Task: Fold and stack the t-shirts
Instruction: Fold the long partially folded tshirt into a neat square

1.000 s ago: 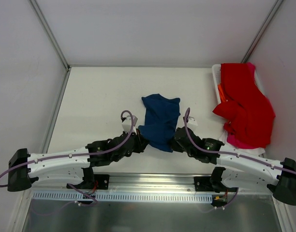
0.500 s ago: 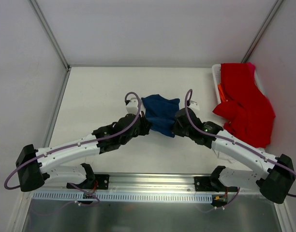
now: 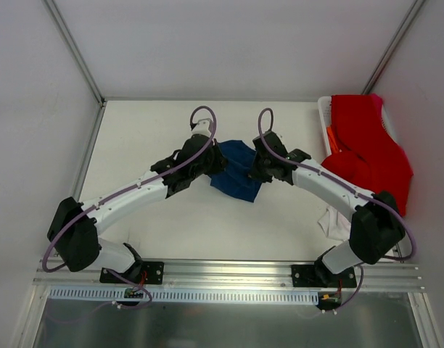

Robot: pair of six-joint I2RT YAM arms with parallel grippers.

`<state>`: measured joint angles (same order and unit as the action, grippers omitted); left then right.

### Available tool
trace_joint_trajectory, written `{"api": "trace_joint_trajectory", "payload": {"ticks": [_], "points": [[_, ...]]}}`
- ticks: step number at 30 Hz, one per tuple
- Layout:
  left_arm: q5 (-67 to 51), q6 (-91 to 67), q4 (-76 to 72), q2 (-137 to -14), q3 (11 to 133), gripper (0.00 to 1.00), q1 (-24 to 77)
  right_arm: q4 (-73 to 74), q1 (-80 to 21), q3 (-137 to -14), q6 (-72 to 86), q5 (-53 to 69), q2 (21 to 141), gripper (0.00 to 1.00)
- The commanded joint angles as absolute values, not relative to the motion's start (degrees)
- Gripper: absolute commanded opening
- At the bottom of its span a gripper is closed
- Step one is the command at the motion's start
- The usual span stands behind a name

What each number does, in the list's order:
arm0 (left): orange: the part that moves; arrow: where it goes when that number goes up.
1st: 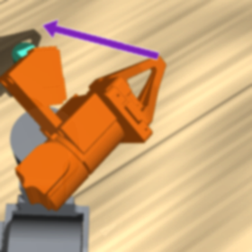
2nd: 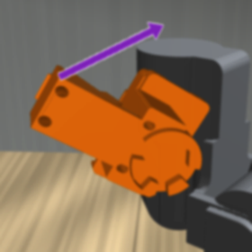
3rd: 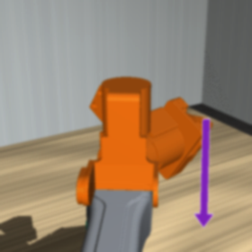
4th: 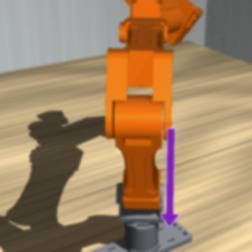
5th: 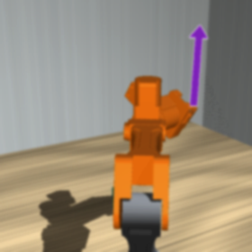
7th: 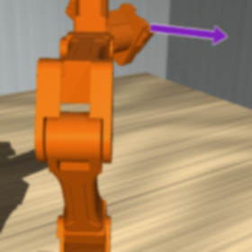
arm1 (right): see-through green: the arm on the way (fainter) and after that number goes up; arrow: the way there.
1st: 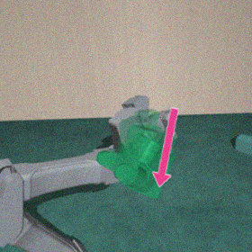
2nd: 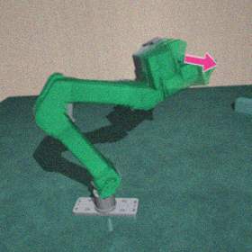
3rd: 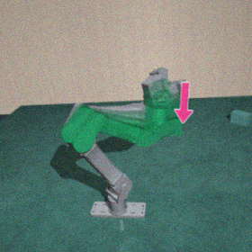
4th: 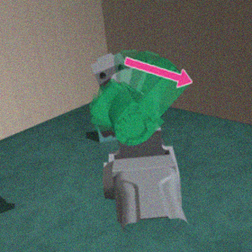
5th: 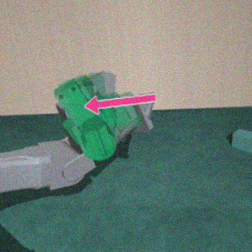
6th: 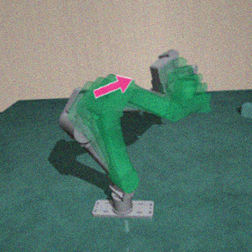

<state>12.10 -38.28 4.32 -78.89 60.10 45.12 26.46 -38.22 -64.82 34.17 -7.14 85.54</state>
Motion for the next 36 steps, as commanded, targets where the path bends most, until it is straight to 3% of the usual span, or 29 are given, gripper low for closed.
{"api": "trace_joint_trajectory", "payload": {"ticks": [1,24,29,30,32,33,36], "points": [[8.6,-36.7,2.7,-81.1,64.8,0.00,42.2,29.4,-35.8,-69.0,31.6,-3.2,89.1,0.00],[-2.7,-35.6,-3.3,-101.9,73.7,0.00,33.1,29.2,-18.5,-83.0,27.2,6.0,105.9,0.00],[-3.9,-36.1,-4.6,-103.9,73.2,0.00,33.0,28.6,-16.4,-91.8,27.0,8.3,114.0,0.00],[-4.0,-36.2,-5.2,-104.0,72.6,0.00,33.0,28.6,-16.1,-93.7,26.7,8.8,115.5,0.14],[-4.1,-36.4,-5.7,-103.9,71.7,0.00,33.0,28.7,-15.5,-98.9,26.9,9.1,119.2,0.65],[-4.1,-36.5,-5.9,-103.6,70.9,0.00,33.0,28.7,-15.3,-100.5,27.0,8.7,120.1,0.99],[-4.0,-36.5,-6.5,-102.6,68.9,0.00,33.0,30.7,-15.1,-106.8,26.1,6.5,122.0,0.99]]}}
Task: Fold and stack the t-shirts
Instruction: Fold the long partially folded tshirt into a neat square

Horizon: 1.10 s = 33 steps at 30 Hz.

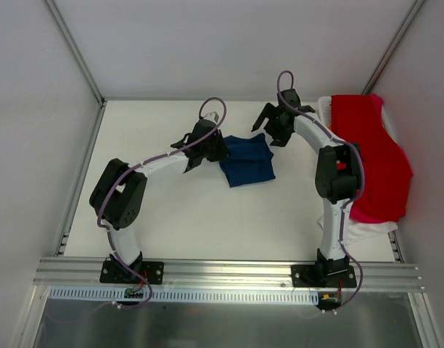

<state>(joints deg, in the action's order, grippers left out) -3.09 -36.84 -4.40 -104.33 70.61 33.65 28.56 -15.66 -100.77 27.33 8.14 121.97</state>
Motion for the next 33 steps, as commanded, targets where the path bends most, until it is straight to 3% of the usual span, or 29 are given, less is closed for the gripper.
{"api": "trace_joint_trajectory", "payload": {"ticks": [1,6,13,20,22,24,25,26,27,30,33], "points": [[-4.1,-36.5,-6.6,-102.2,68.3,0.00,33.0,31.9,-15.2,-109.5,25.8,6.0,121.8,1.00],[-3.2,-36.7,-7.6,-98.2,63.7,0.00,33.0,35.1,-15.7,-105.9,23.4,1.0,111.5,1.00],[-2.6,-36.0,-9.6,-95.5,62.4,0.00,32.9,31.6,-20.1,-75.1,25.0,-9.1,78.8,0.99],[-6.1,-32.5,-11.0,-105.3,77.3,0.04,28.7,39.5,-25.3,-58.2,28.6,-14.8,51.0,1.00],[-8.3,-32.8,-10.9,-108.5,83.9,0.18,27.6,43.2,-26.0,-58.2,28.8,-16.3,44.3,0.99],[-11.7,-33.7,-11.1,-114.5,88.6,0.54,26.0,48.3,-27.0,-58.4,29.4,-18.2,40.4,0.99],[-12.5,-34.4,-11.0,-119.0,93.6,0.84,25.5,49.7,-27.2,-58.5,29.7,-18.5,36.7,0.99],[-13.1,-36.2,-10.6,-121.4,96.1,0.92,24.8,52.1,-27.6,-58.5,30.4,-18.8,34.9,1.00],[-13.3,-37.3,-8.5,-123.8,99.2,0.99,23.5,53.3,-27.7,-58.4,30.7,-18.9,33.3,0.99],[-17.8,-41.3,-6.7,-131.6,110.6,0.99,20.8,58.4,-27.7,-58.9,31.3,-19.8,28.2,0.99],[-19.2,-43.0,-6.6,-131.6,110.6,0.99,19.9,63.2,-27.6,-59.9,31.4,-21.2,24.4,1.00]]}}
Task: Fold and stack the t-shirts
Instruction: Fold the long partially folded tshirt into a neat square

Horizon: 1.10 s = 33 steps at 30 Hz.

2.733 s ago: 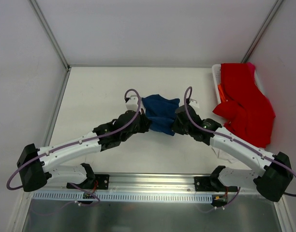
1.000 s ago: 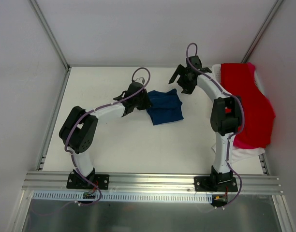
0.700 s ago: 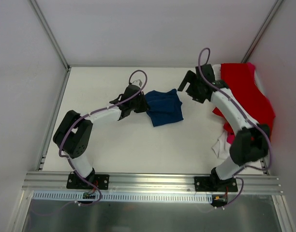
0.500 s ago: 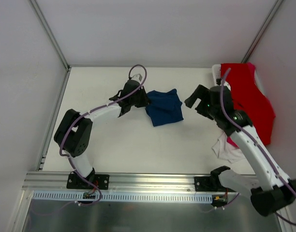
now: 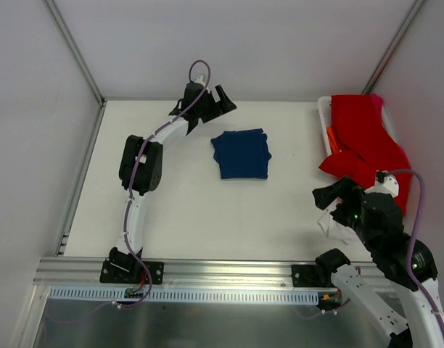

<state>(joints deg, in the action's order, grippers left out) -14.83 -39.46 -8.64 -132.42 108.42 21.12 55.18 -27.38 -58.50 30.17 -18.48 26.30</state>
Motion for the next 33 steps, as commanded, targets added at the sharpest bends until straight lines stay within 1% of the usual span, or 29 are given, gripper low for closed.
{"api": "trace_joint_trajectory", "payload": {"ticks": [1,5,6,7,8,9,10,11,12,15,18,21,23,26,27,33], "points": [[-19.2,-42.9,-6.7,-128.6,109.3,0.99,20.2,63.8,-27.7,-59.8,31.5,-21.4,23.7,1.00],[-15.7,-37.8,-5.4,-118.0,100.7,0.99,23.3,62.7,-27.7,-58.0,30.8,-19.3,22.1,1.00],[-14.6,-37.3,-4.6,-115.5,95.5,0.99,23.8,62.5,-27.6,-58.0,30.6,-18.6,23.2,1.00],[-13.5,-37.2,-4.2,-110.5,92.2,0.99,24.3,62.5,-27.7,-58.0,30.5,-18.0,24.1,0.99],[-11.2,-36.9,-4.0,-108.1,89.0,0.99,24.3,62.5,-27.7,-58.1,30.5,-17.3,24.9,1.00],[-9.3,-36.9,-4.0,-105.6,81.8,0.99,24.3,62.5,-27.6,-58.1,30.4,-17.1,25.6,1.00],[-7.5,-36.6,-4.0,-101.1,78.3,0.99,24.4,62.1,-27.7,-57.9,30.5,-17.3,25.5,1.00],[-4.9,-36.6,-4.0,-99.2,75.3,0.99,24.3,61.8,-27.7,-57.7,30.2,-17.4,25.1,0.99],[-4.2,-36.6,-4.2,-95.7,69.5,0.99,24.3,61.6,-27.7,-57.0,30.1,-17.6,24.2,0.99],[-0.9,-35.2,-5.0,-90.1,60.5,0.99,25.7,60.6,-27.7,-56.1,30.0,-17.9,23.4,0.99],[6.7,-34.0,-5.0,-86.6,54.7,0.99,27.8,59.8,-27.7,-55.9,29.6,-16.1,24.5,0.99],[9.3,-34.4,-5.0,-87.4,52.8,0.99,27.9,59.4,-27.7,-55.8,29.2,-15.3,24.9,1.00],[8.4,-34.2,-5.4,-89.5,53.5,0.99,27.9,59.3,-27.7,-55.9,28.7,-15.3,24.3,0.99],[4.3,-34.7,-13.0,-93.3,50.8,0.99,27.4,59.7,-27.7,-56.5,27.9,-15.6,23.6,0.99],[2.3,-35.7,-17.7,-95.0,50.1,0.99,27.2,60.4,-27.6,-56.7,27.6,-15.6,23.7,0.99],[0.8,-37.6,-21.1,-101.1,51.6,0.99,27.3,62.9,-27.7,-57.7,26.8,-16.8,23.1,0.99]]}}
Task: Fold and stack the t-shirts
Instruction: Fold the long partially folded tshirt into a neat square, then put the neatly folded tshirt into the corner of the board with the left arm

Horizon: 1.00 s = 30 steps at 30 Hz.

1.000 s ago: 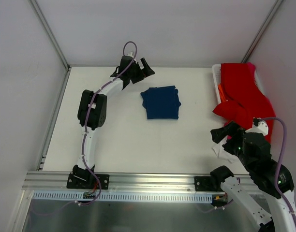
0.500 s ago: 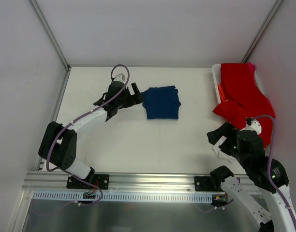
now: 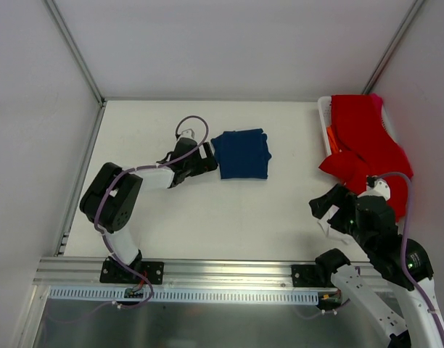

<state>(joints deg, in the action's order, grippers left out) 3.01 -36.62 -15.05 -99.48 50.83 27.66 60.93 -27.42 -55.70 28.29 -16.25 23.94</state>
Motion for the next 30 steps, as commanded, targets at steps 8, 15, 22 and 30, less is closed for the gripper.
{"api": "trace_joint_trajectory", "payload": {"ticks": [8,15,22,30], "points": [[-2.1,-40.1,-24.6,-106.6,53.8,0.99,27.2,63.6,-27.7,-57.7,26.9,-17.6,23.3,0.99],[-5.7,-43.0,-26.6,-112.1,57.2,0.99,27.2,64.6,-27.7,-57.7,27.2,-19.3,23.7,0.99],[-7.2,-43.9,-27.0,-117.1,60.3,0.99,28.5,64.8,-27.7,-57.2,27.5,-20.0,24.9,1.00],[-8.8,-45.8,-29.1,-120.2,61.0,0.90,28.9,64.6,-27.7,-57.7,26.7,-21.2,26.1,0.99]]}}
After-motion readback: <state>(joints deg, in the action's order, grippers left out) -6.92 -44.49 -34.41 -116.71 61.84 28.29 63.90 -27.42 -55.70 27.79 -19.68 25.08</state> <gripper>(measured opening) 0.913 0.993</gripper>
